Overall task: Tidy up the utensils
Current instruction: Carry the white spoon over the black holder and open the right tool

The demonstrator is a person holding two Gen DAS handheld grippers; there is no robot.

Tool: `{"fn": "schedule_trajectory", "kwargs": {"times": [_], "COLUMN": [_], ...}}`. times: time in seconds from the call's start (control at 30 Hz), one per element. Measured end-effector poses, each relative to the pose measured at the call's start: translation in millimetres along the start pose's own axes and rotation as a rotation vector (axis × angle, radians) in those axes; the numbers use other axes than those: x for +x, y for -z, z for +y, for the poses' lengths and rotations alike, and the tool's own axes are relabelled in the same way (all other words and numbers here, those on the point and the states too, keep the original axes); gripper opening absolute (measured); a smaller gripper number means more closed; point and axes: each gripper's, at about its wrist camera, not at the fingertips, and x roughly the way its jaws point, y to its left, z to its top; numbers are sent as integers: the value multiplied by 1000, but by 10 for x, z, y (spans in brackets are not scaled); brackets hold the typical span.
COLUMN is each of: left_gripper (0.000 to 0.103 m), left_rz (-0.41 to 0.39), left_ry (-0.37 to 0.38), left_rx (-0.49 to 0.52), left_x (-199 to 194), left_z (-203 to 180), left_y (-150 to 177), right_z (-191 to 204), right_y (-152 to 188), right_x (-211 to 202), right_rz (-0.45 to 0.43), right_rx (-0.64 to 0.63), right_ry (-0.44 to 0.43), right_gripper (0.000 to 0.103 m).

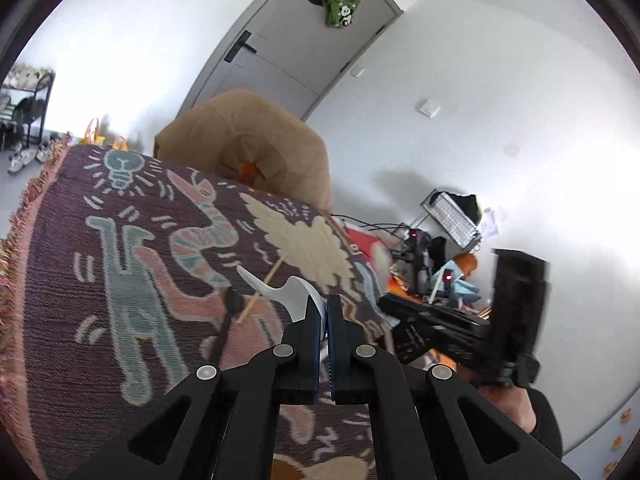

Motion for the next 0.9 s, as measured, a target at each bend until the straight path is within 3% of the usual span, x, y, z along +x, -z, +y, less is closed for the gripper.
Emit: {"fn": "schedule_trajectory", "kwargs": {"times": [0.37, 0.73, 0.9], "left_gripper": [2, 2, 2], "left_rz": [26, 107, 136], "left_ry": [94, 189, 206], "left_rx": [58, 89, 105], "left_x": [67, 191, 268], "left_z": [-625, -1198, -1380], "left_y": [-47, -189, -237], "right_z": [-490, -906, -1034], "right_y": [-61, 107, 251], "right_x": [-1085, -1283, -1195], "right_rz": [-406, -561, -560], "right_rx": [106, 213, 208], "right_ry": [73, 187, 248], "right_gripper": [11, 11, 11]}}
